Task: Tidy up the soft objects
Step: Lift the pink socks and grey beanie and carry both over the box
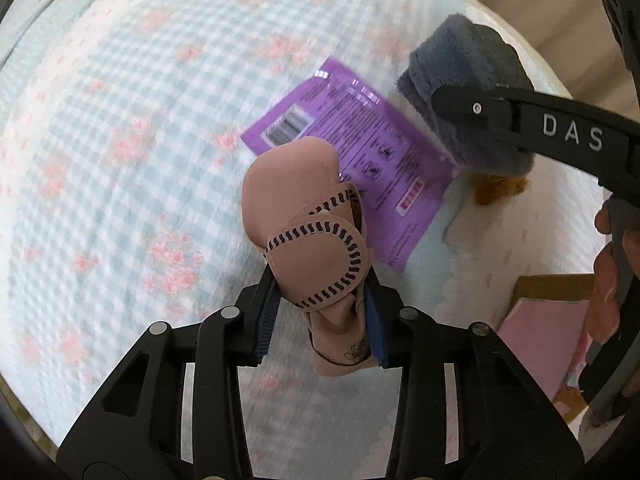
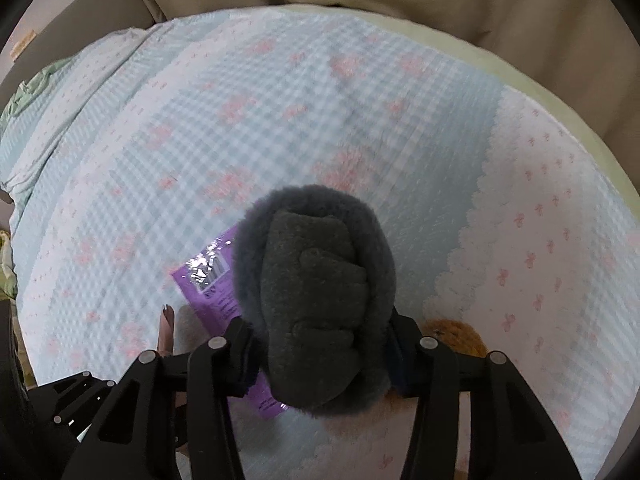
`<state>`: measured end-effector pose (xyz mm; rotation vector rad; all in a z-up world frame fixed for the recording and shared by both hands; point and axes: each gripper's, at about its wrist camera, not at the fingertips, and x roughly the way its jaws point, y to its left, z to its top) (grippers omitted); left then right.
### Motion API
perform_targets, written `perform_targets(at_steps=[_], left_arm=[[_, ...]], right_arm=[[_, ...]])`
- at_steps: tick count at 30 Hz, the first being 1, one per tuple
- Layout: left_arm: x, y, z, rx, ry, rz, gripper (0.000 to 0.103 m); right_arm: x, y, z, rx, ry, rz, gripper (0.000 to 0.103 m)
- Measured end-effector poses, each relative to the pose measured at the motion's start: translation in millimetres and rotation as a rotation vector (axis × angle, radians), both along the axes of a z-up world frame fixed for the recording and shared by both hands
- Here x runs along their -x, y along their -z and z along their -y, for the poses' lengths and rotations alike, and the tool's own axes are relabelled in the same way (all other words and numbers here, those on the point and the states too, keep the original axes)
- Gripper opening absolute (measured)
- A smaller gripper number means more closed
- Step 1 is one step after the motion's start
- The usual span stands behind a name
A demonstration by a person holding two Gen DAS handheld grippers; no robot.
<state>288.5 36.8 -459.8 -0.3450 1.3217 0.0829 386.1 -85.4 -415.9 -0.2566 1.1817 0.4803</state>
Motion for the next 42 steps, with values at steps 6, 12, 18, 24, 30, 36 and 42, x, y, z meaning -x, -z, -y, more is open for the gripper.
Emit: perform_targets(at_steps=[6, 12, 18, 24, 30, 36, 42], left_arm=[[21, -55, -5, -0.020, 0.015, 0.067, 0.034], [39, -115, 4, -0.015, 0.045, 0.143, 0.034], [65, -176, 25, -0.025, 0.083, 0.236, 0.034], [103, -233, 49, -0.031, 0.109, 0.320, 0.034], [137, -278, 96, -0.049, 0.160, 0.393, 0.034], [163, -303, 161, -0.026, 0.246, 0.416, 0.034], [168, -306, 220, 0.002, 0.386, 0.421, 0.034]], right_arm=[[18, -48, 7, -0.035, 0.030, 0.049, 0.046], [54, -114, 24, -0.079, 0.074, 0.109, 0.046], [110, -187, 50, -0.111, 0.122, 0.193, 0.046], [174, -239, 88, -0.134, 0.168, 0.264, 0.046], [234, -265, 136, -0.150, 0.215, 0.292, 0.046], [277, -267, 198, -0.146, 0.329, 0.274, 0.046], [300, -262, 258, -0.126, 0.493, 0.268, 0.046]])
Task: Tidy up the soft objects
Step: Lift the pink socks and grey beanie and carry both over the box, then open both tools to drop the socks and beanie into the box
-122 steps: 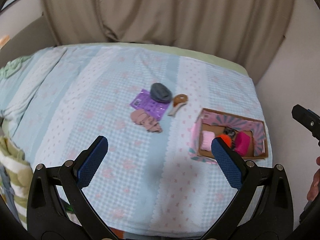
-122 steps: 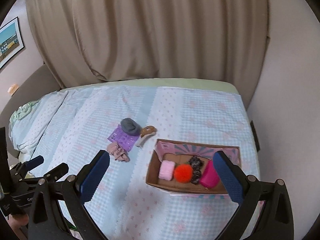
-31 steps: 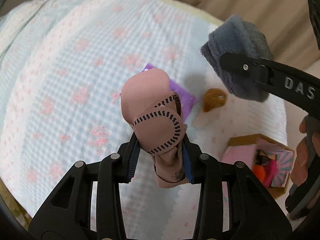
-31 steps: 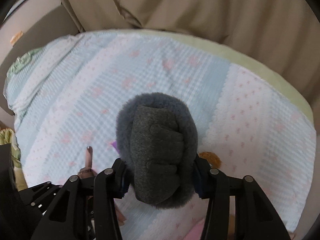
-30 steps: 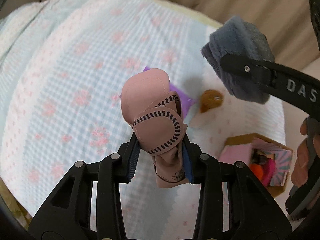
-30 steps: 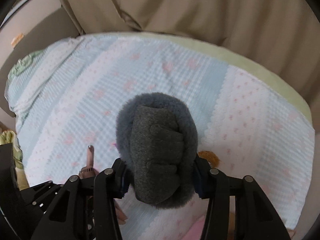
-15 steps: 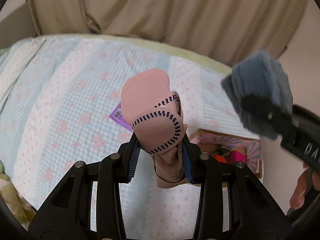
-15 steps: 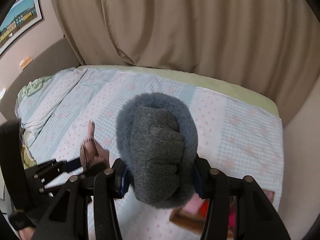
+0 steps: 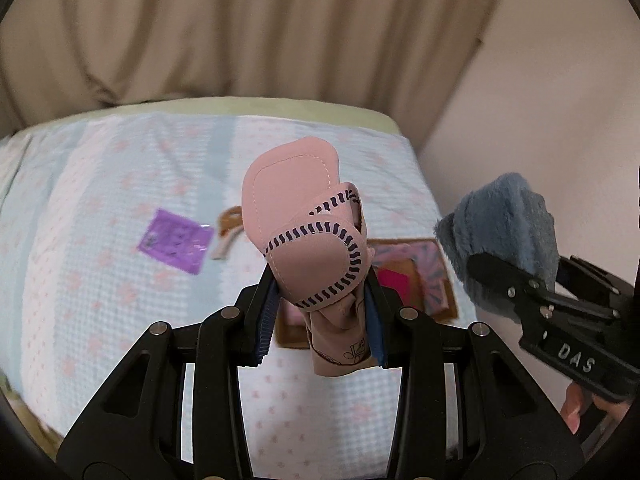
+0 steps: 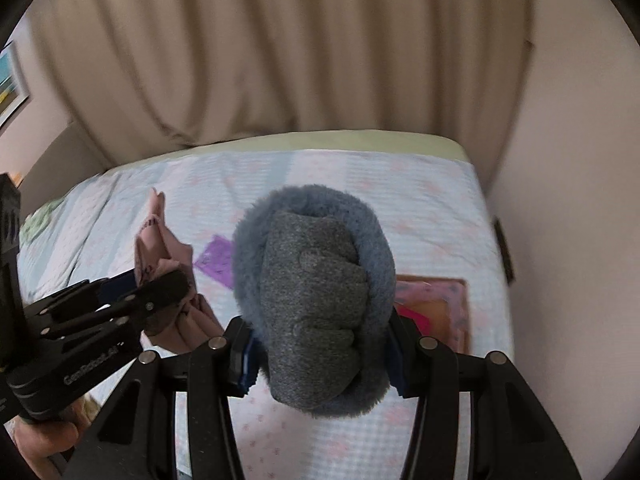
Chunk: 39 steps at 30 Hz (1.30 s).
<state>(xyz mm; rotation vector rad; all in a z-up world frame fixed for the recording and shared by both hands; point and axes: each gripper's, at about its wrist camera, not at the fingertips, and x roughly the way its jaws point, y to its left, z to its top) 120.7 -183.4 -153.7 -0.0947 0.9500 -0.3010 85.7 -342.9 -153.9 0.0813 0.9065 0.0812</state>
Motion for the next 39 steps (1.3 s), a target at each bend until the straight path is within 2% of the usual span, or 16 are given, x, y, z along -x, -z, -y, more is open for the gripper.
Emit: perform_targets(at_steps=[7, 14, 19, 26, 30, 33, 34, 35, 36, 37, 38, 39], left_arm=[[-13, 24, 61, -0.011, 0.158, -0.045, 0.034], [-44, 74, 109, -0.041, 0.254, -0.160, 0.034], [-68, 117, 139, -0.102, 0.315, -0.233, 0.034], [-96, 190, 180, -0.190, 0.381, -0.338, 0.034], [-101, 220, 184, -0.246, 0.396, -0.384, 0.034], [-103, 231, 179, -0.271, 0.401, -0.401, 0.035], [-104, 230, 178, -0.266, 0.406, -0.406, 0.042], [-104, 230, 177, -0.257, 0.412, -0.409, 0.064], [-105, 228, 177, -0.251, 0.416, -0.412, 0.082], [-105, 227, 176, -0.262, 0.412, -0.410, 0.102], [-106, 226, 176, -0.282, 0.404, -0.400, 0.103], [-105, 222, 172, -0.296, 0.400, -0.367, 0.103]], right_arm=[[1, 16, 53, 0.012, 0.175, -0.048, 0.046], [-24, 52, 95, -0.001, 0.274, -0.149, 0.046], [-52, 92, 124, -0.039, 0.316, -0.245, 0.046], [-82, 153, 146, -0.085, 0.357, -0.365, 0.046], [-90, 182, 150, -0.097, 0.349, -0.418, 0.048], [-95, 195, 152, -0.115, 0.345, -0.441, 0.048], [-97, 197, 153, -0.120, 0.343, -0.441, 0.051], [-98, 198, 152, -0.130, 0.337, -0.437, 0.057], [-99, 198, 152, -0.140, 0.329, -0.430, 0.063], [-101, 198, 151, -0.145, 0.325, -0.426, 0.082], [-102, 198, 150, -0.142, 0.326, -0.426, 0.103], [-101, 197, 150, -0.138, 0.322, -0.430, 0.103]])
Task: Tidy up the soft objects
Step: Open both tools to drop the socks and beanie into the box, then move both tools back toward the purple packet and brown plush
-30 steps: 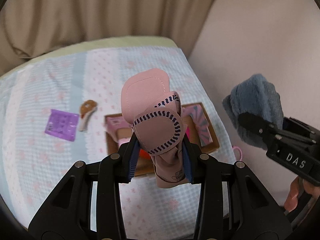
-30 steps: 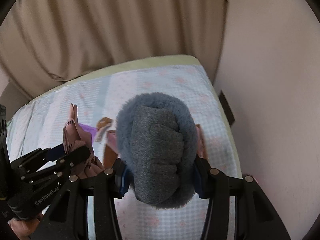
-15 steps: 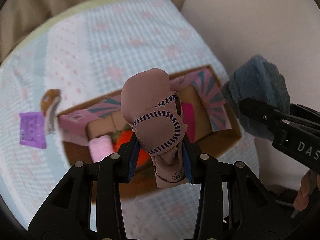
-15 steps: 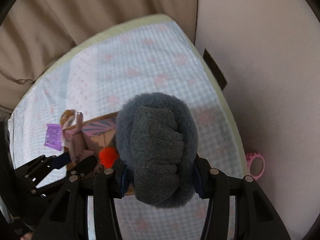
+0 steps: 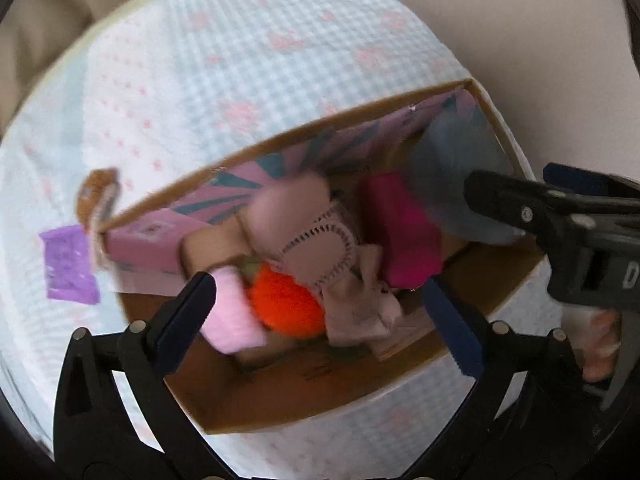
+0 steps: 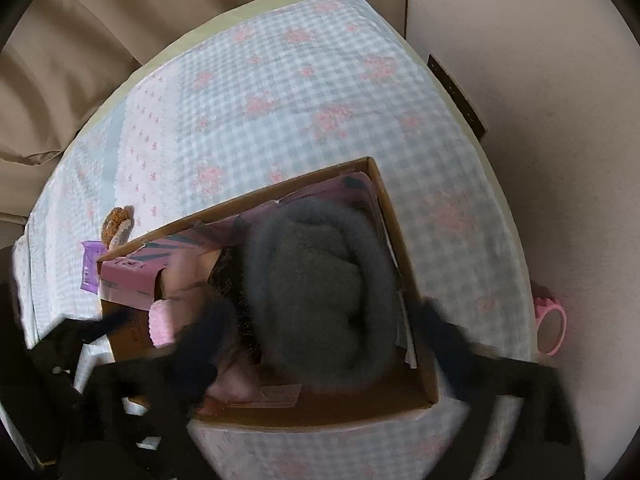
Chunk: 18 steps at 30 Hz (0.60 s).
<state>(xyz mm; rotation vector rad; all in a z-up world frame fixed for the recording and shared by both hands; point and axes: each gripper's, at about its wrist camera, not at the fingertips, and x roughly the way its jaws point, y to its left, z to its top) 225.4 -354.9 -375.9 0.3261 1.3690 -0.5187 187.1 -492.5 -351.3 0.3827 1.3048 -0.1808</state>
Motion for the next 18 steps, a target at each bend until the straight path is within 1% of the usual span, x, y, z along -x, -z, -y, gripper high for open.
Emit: perform_targets(at_steps=[1, 4, 7, 12, 18], left_arm=[[2, -2, -3, -0.001, 0.006, 0.012, 0.103], [3, -1, -12, -0.002, -0.008, -0.005, 0.103], [2, -4, -17, 0.002, -0.023, -0.001, 0.103], [6, -18, -27, 0.018, -0.038, 0.017, 0.103], [20, -46, -39, 0.045, -0.051, 0.055, 0.103]], right_arm=[[0, 0, -1, -0.005, -0.007, -0.003, 0.103], [3, 5, -4, -0.023, -0.015, -0.006, 0.103], [7, 4, -8, -0.027, -0.010, 0.000, 0.103], [17, -16, -13, -0.015, -0.010, 0.036, 0.103], [31, -52, -21, 0.026, -0.022, 0.096, 0.103]])
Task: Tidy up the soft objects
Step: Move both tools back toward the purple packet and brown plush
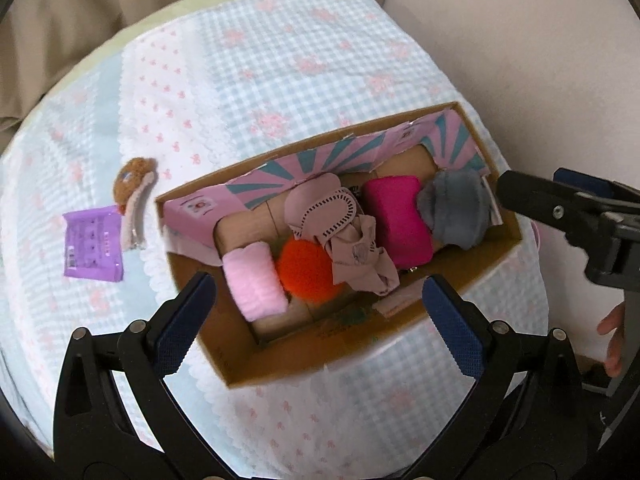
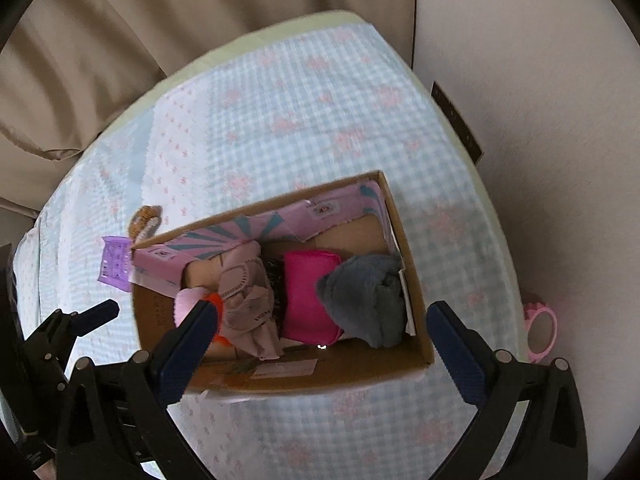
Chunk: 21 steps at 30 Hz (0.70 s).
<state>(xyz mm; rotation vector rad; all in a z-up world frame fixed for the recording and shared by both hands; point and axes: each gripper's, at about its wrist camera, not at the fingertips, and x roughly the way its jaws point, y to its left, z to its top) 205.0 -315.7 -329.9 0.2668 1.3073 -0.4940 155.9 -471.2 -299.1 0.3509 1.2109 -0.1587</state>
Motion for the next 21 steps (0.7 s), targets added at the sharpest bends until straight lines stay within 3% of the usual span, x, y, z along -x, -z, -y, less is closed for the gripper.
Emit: perform_targets(at_steps=[8, 17, 21], left_arm=[[30, -53, -29, 0.047, -0.032, 0.100, 0.103], [74, -125, -89, 0.079, -0.106, 0.233, 0.103], [92, -152, -120, 0.086, -0.158, 0.294, 0.103]], right_arm=[[29, -65, -31, 0.063, -0.032, 0.104, 0.103], [65, -137, -78, 0.072, -0.084, 0.221, 0.103], [74, -157, -102, 0.122, -0.121, 0.240, 0.103]])
